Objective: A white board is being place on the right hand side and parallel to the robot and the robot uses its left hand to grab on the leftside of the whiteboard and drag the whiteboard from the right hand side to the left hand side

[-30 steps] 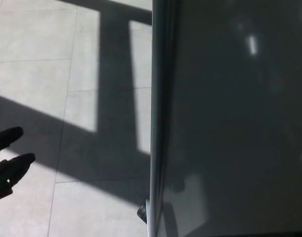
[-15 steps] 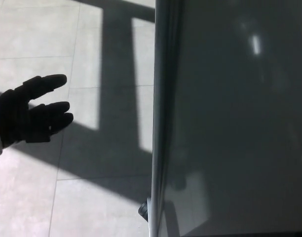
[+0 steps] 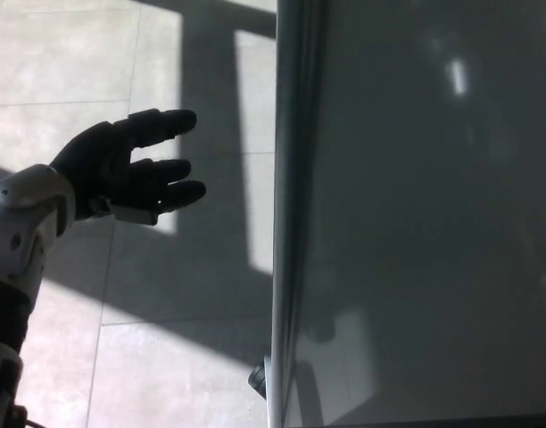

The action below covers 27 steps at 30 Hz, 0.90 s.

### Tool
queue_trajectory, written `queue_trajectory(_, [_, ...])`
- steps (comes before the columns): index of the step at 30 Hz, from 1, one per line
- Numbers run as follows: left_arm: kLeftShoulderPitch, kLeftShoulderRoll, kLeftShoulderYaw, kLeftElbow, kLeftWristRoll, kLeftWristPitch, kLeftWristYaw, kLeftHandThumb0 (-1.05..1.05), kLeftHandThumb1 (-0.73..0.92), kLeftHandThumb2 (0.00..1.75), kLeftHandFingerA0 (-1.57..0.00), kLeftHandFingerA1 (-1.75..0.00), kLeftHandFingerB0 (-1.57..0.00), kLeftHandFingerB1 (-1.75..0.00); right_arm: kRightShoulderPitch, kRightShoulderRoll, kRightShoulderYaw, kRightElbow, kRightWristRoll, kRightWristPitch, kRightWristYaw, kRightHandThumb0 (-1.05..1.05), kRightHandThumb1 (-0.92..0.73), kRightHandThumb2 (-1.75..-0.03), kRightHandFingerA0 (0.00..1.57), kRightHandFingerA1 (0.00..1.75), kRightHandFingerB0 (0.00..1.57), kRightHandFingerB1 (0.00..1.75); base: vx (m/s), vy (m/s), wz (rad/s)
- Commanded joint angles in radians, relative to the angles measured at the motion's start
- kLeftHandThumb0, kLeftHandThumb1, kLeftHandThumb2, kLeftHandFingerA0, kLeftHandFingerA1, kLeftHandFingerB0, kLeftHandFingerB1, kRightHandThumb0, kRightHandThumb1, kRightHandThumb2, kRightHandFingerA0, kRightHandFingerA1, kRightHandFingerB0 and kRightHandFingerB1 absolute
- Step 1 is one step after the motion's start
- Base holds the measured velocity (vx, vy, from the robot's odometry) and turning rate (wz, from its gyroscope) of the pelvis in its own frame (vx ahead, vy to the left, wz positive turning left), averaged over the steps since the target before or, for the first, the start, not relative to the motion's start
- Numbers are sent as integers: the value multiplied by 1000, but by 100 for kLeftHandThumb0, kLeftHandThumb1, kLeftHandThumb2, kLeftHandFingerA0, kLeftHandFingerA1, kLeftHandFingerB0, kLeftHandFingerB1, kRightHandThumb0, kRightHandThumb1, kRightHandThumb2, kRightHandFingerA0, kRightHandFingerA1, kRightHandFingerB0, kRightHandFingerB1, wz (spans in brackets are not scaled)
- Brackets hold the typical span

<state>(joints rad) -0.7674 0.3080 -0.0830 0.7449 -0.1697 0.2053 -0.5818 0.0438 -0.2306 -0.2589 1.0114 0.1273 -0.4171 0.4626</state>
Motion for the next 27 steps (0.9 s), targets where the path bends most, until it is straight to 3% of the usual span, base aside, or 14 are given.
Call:
queue_trajectory(1, [-41, -29, -33, -2, 55, 7, -2, -55, 35, 76, -1, -33, 0, -20, 12, -8, 1, -12, 6, 0, -21, -45, -71, -92, 72, 99, 20, 68, 0, 0, 0])
queue_trajectory(2, [-43, -34, -37, -4, 55, 5, -6, -62, 44, 54, -7, -28, 0, -21, 10, -9, -1, -6, 10, 0, -13, -46, -72, -90, 71, 98, 21, 67, 0, 0, 0])
queue_trajectory(3, [-46, -40, -39, -4, 55, 2, -9, -56, 35, 77, 0, -31, 0, -19, 9, -11, -1, -2, 11, -7, -8, -46, -71, -92, 70, 99, 21, 69, 0, 0, 0])
queue_trajectory(7, [-57, -64, -51, -18, 68, 11, -3, -70, 36, 68, -9, -33, -5, -12, 9, -11, -2, 1, 15, -16, 2, -46, -71, -93, 71, 102, 18, 70, 0, 0, 0])
queue_trajectory(11, [-67, -81, -67, -30, 88, 8, 12, -70, 36, 68, -9, -33, -5, -12, 12, -10, -2, -10, 16, -13, -1, -46, -71, -93, 71, 102, 18, 70, 0, 0, 0])
queue_trajectory(12, [-78, -100, -79, -53, 90, 31, 13, -67, 44, 55, -19, -31, 0, -22, 13, -9, 0, -18, 17, -3, -2, -46, -70, -93, 72, 103, 18, 71, 0, 0, 0])
queue_trajectory(13, [-84, -113, -90, -73, 93, 43, 13, -61, 36, 77, -5, -31, 0, -20, 13, -10, -2, -22, 21, 3, 3, -46, -70, -93, 71, 104, 17, 70, 0, 0, 0])
queue_trajectory(17, [-89, -130, -109, -102, 112, 46, 16, -64, 35, 78, -5, -32, 0, -17, 17, -11, -4, -35, 24, 25, -3, -47, -70, -90, 71, 102, 20, 68, 0, 0, 0])
queue_trajectory(18, [-95, -135, -112, -101, 116, 42, 21, -77, 43, 60, -13, -32, 0, -17, 17, -12, -2, -37, 22, 23, -2, -46, -71, -91, 71, 100, 19, 67, 0, 0, 0])
queue_trajectory(19, [-97, -137, -113, -102, 119, 41, 23, -77, 43, 60, -13, -32, 0, -17, 16, -12, -1, -39, 21, 22, -2, -46, -71, -91, 71, 100, 19, 67, 0, 0, 0])
queue_trajectory(20, [-105, -149, -110, -106, 109, 46, 16, -64, 37, 77, -6, -35, 0, -13, 16, -17, 5, -35, 11, 4, 0, -45, -70, -92, 69, 101, 17, 68, 0, 0, 0])
queue_trajectory(25, [-116, -168, -98, -126, 100, 88, 12, -59, 36, 78, -1, -29, 0, -17, 17, -14, 2, -32, 16, -6, -4, -46, -70, -93, 72, 100, 20, 69, 0, 0, 0])
queue_trajectory(26, [-129, -180, -96, -117, 97, 95, 15, -64, 39, 77, 0, -17, 0, -9, 17, -13, 1, -34, 18, 3, -3, -43, -73, -95, 71, 98, 20, 67, 0, 0, 0])
queue_trajectory(27, [-148, -198, -94, -104, 93, 104, 20, -64, 39, 77, 0, -17, 0, -9, 18, -12, 1, -38, 21, 16, -2, -43, -73, -95, 71, 98, 20, 67, 0, 0, 0])
